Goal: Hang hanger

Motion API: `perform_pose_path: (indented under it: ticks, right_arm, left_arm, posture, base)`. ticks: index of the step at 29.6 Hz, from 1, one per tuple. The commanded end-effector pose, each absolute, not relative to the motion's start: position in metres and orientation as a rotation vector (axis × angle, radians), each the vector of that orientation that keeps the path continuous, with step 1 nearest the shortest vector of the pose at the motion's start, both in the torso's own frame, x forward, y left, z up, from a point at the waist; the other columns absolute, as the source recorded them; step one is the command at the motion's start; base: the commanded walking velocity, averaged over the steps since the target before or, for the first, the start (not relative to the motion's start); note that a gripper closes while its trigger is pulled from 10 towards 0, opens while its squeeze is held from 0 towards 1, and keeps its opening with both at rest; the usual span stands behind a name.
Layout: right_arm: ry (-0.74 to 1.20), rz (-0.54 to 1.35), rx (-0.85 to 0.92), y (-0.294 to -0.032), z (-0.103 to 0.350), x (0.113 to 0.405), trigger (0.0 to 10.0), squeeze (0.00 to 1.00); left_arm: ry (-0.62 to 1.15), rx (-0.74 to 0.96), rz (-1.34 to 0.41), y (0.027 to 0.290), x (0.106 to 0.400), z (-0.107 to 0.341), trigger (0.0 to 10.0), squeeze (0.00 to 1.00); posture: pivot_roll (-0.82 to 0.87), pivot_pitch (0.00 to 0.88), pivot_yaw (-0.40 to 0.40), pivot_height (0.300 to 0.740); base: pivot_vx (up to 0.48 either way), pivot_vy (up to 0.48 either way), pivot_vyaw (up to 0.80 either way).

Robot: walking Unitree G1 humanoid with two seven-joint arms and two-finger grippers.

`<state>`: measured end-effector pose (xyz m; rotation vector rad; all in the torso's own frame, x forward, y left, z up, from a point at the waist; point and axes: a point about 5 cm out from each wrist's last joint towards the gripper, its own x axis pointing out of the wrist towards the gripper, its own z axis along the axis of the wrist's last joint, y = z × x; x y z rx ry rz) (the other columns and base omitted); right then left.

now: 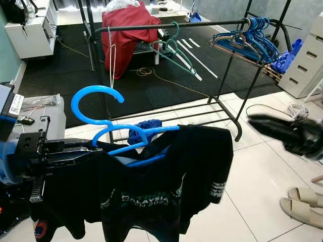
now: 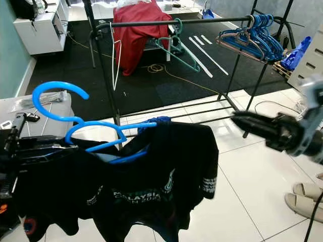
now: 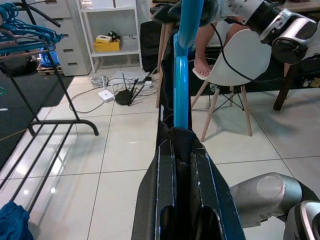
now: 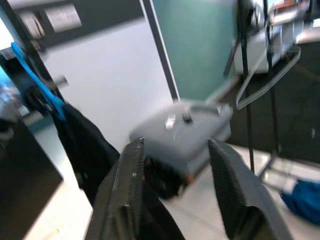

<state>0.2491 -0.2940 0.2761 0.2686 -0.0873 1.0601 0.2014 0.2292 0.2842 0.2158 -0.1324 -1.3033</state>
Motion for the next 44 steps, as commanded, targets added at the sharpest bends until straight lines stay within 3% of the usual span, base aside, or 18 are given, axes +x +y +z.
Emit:
perform_pose_path:
  ticks: [1, 5, 10, 11, 13, 14, 27, 35, 44]
  right_arm:
    - [-0.122, 1.079, 0.304, -0.299, 0.282, 0.242, 10.0, 1.00]
    - [-0.113, 1.155, 0.330, -0.291, 0.283, 0.235, 10.0, 1.00]
    - [0.047, 1.133, 0.204, -0.269, 0.254, 0.244, 10.0, 1.00]
    - [0.103, 1.085, 0.146, -0.265, 0.242, 0.252, 10.0, 0.09]
    - [0.135, 1.052, 0.112, -0.264, 0.236, 0.257, 10.0, 0.09]
    - [0.146, 1.034, 0.102, -0.262, 0.233, 0.261, 10.0, 0.00]
    - [0.208, 1.200, 0.102, -0.228, 0.220, 0.264, 10.0, 0.00]
    - [0.280, 1.312, 0.118, -0.222, 0.215, 0.249, 10.0, 0.00]
    - [0.264, 1.289, 0.110, -0.230, 0.221, 0.247, 10.0, 0.00]
  left_arm:
    - [-0.142, 0.248, -1.306, 0.231, 0.200, 0.291, 10.0, 0.00]
    - [-0.144, 0.248, -1.314, 0.230, 0.201, 0.291, 10.0, 0.00]
    - [-0.147, 0.247, -1.324, 0.228, 0.200, 0.290, 10.0, 0.00]
    - [-0.147, 0.248, -1.326, 0.228, 0.199, 0.291, 10.0, 0.00]
    - [-0.148, 0.249, -1.327, 0.228, 0.199, 0.291, 10.0, 0.00]
    - [-0.149, 0.250, -1.329, 0.228, 0.198, 0.293, 10.0, 0.00]
    - [-0.168, 0.263, -1.354, 0.220, 0.197, 0.295, 10.0, 0.00]
    - [-0.167, 0.260, -1.356, 0.220, 0.198, 0.295, 10.0, 0.00]
    - [-0.165, 0.261, -1.353, 0.221, 0.198, 0.295, 10.0, 0.00]
  posture:
    - [-0.09, 0.085, -0.010, 0.740]
    - [-0.10, 0.082, -0.011, 0.740]
    - [-0.09, 0.076, -0.015, 0.740]
    - [-0.08, 0.074, -0.016, 0.740]
    - [-0.08, 0.074, -0.016, 0.740]
    - [-0.08, 0.072, -0.016, 0.740]
    - [-0.08, 0.065, -0.018, 0.740]
    - [-0.08, 0.073, -0.015, 0.740]
    - [-0.08, 0.076, -0.015, 0.740]
  base:
    - [0.000, 0.000, 0.00]
    - [0.000, 0.000, 0.00]
    - [0.000, 0.000, 0.00]
    - [0.000, 0.000, 0.00]
    - [0.000, 0.000, 0.00]
    - [0.000, 0.000, 0.00]
    - [0.000, 0.000, 0.00]
    - [0.000, 0.000, 0.00]
    - [0.000, 0.000, 0.00]
